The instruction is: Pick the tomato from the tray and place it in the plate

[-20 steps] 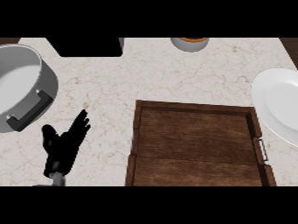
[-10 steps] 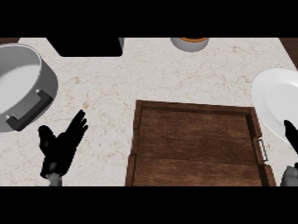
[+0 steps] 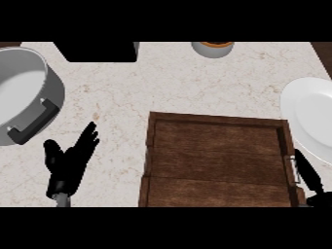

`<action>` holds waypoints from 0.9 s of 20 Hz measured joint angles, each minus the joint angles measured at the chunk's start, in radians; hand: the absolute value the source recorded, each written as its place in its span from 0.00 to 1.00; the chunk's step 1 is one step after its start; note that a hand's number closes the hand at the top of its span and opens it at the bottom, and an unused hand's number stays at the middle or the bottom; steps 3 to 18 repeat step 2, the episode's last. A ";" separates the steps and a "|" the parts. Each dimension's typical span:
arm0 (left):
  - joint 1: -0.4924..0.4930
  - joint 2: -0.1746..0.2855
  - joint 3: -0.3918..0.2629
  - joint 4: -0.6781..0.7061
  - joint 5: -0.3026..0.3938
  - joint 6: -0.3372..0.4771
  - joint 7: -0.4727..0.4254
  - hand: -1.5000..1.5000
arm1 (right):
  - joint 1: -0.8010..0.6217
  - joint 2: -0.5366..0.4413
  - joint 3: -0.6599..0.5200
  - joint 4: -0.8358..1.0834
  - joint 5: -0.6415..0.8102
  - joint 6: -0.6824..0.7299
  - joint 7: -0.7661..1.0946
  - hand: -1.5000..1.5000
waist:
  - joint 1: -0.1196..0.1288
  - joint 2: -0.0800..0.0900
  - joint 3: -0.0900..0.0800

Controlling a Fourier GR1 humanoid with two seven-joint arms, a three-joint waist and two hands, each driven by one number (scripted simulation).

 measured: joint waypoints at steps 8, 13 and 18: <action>0.001 0.001 0.002 -0.007 0.002 -0.003 0.011 0.50 | 0.007 -0.003 0.029 0.002 0.030 -0.027 0.042 0.00 | 0.000 -0.001 -0.002; 0.001 0.001 0.002 -0.007 0.002 -0.003 0.011 0.50 | 0.007 -0.003 0.029 0.002 0.030 -0.027 0.042 0.00 | 0.000 -0.001 -0.002; 0.001 0.001 0.002 -0.007 0.002 -0.003 0.011 0.50 | 0.007 -0.003 0.029 0.002 0.030 -0.027 0.042 0.00 | 0.000 -0.001 -0.002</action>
